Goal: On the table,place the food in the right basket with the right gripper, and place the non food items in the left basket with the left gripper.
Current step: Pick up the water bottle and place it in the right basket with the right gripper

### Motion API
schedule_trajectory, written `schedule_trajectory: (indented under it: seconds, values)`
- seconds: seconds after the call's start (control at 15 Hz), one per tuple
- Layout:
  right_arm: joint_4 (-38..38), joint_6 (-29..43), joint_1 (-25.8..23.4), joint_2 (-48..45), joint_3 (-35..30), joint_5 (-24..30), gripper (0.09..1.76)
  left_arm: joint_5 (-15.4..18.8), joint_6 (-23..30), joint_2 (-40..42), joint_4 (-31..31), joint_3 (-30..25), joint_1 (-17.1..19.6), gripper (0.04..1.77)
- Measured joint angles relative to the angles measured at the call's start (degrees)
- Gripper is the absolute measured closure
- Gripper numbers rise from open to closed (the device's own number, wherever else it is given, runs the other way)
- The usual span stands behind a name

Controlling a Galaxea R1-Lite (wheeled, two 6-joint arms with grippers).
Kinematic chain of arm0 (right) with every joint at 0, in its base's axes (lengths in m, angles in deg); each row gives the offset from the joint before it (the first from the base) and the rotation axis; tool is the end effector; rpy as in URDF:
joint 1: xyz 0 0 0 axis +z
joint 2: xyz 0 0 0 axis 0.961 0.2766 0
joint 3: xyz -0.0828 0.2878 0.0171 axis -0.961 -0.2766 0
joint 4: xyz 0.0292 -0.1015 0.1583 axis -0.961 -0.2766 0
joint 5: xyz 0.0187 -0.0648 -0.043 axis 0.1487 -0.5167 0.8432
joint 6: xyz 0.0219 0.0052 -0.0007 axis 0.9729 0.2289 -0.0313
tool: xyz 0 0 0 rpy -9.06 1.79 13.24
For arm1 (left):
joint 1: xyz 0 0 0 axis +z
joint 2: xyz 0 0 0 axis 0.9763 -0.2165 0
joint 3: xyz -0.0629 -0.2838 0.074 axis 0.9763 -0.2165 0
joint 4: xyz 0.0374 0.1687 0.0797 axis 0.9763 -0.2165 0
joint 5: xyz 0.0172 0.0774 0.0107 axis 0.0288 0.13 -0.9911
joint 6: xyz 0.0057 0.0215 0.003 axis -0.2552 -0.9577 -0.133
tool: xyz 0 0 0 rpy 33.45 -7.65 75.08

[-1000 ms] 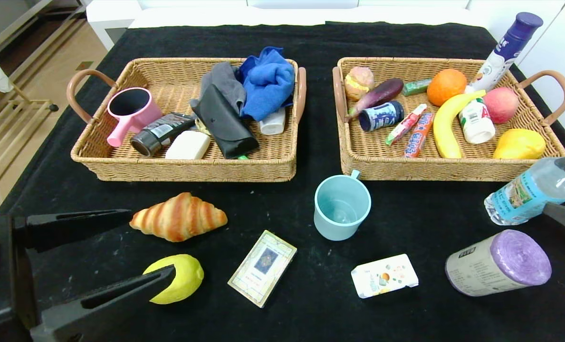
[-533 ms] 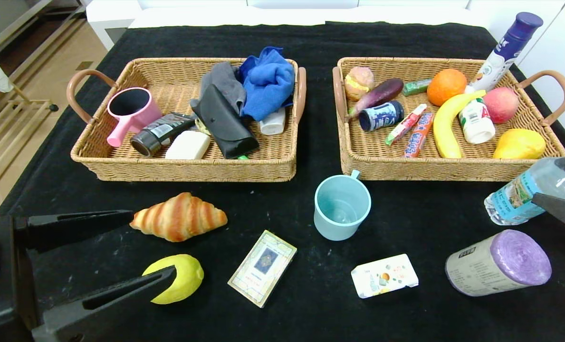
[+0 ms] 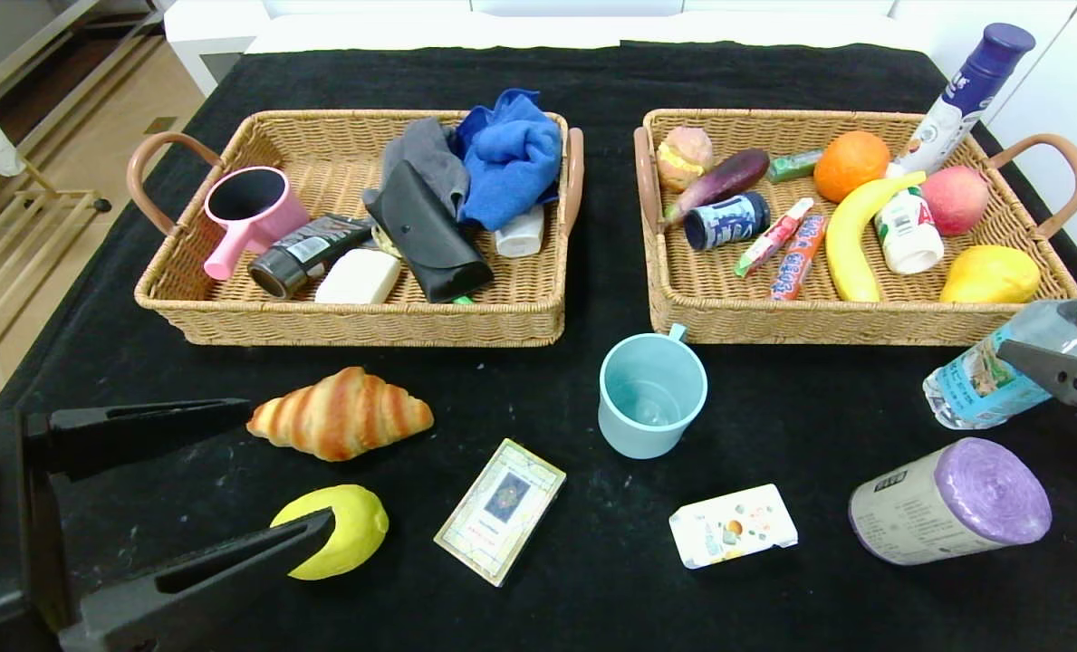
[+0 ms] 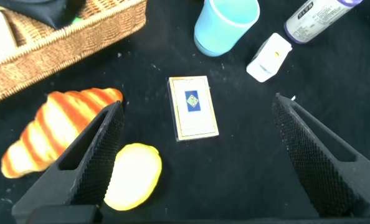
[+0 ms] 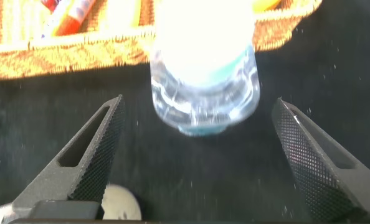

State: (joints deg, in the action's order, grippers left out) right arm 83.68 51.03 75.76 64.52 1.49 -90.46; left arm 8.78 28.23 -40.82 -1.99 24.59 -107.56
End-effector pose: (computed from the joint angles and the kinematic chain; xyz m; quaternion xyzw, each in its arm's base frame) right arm 0.1758 0.0042 0.2343 0.0772 0.1015 -0.0257 0.9915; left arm 0.0990 -0.0623 0.2556 0.0549 0.0758 -0.3542 0.9305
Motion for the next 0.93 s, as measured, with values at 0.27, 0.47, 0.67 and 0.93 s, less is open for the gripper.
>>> schedule_trajectory:
  seconds: [0.27, 0.47, 0.67, 0.93]
  values:
    - [1.49, -0.07, 0.3, 2.08, -0.21, -0.07, 0.14, -0.16, -0.37, 0.23, 0.16, -0.09, 0.0, 0.09]
    - [2.86, -0.11, 0.6, 2.86, 0.22, -0.13, 0.14, -0.13, -0.52, 0.48, 0.11, -0.09, 0.0, 0.09]
    - [3.95, -0.46, 0.68, 3.46, 0.34, -0.21, 0.14, -0.13, -0.55, 0.63, 0.11, -0.09, 0.0, 0.09]
    - [4.36, -0.46, 0.68, 3.72, 0.39, -0.22, 0.14, -0.05, -0.59, 0.63, -0.06, -0.11, 0.0, 0.09]
